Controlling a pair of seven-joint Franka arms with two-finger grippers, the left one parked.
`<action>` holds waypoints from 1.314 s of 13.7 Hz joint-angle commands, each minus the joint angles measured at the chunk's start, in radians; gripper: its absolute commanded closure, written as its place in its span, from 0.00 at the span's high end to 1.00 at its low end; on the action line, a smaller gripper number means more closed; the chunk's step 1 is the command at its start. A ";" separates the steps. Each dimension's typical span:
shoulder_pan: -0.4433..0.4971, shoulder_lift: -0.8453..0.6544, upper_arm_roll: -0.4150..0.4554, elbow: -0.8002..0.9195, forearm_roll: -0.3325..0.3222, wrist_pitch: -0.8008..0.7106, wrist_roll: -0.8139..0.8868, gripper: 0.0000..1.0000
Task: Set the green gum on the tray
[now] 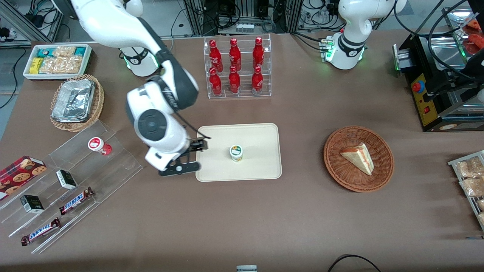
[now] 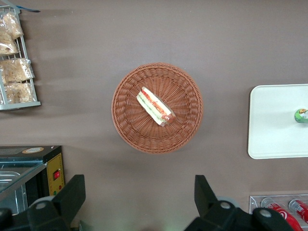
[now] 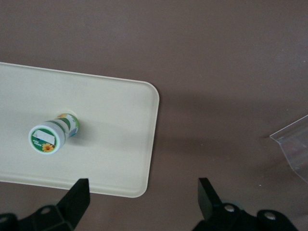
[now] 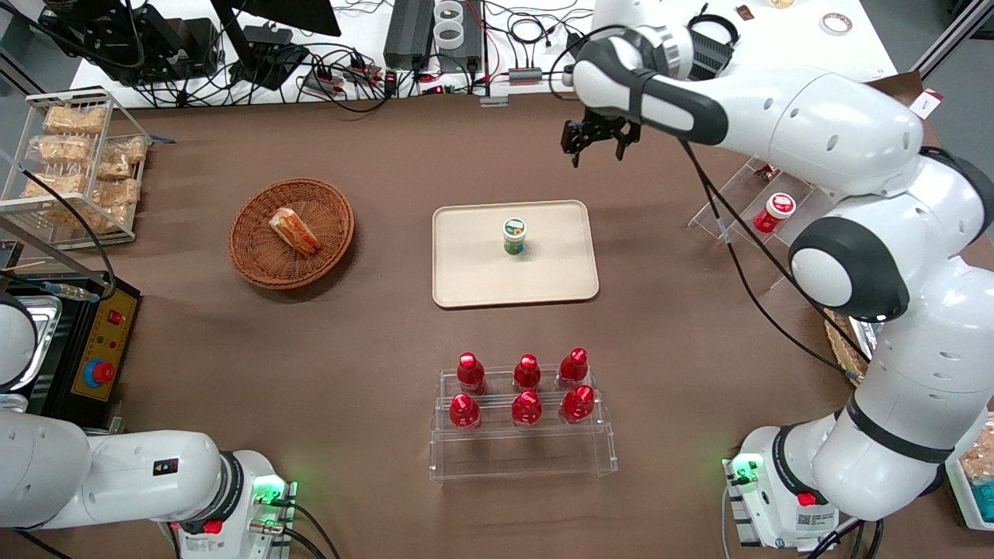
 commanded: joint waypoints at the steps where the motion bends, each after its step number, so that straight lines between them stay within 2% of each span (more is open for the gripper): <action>1: -0.077 -0.082 0.009 -0.075 0.010 -0.015 -0.038 1.00; 7: -0.263 -0.216 0.017 -0.206 0.010 -0.005 -0.117 1.00; 15: -0.439 -0.435 0.017 -0.321 0.008 -0.041 -0.243 1.00; 16: -0.446 -0.449 0.016 -0.319 0.003 -0.061 -0.252 1.00; 18: -0.458 -0.470 0.016 -0.319 -0.052 -0.081 -0.286 1.00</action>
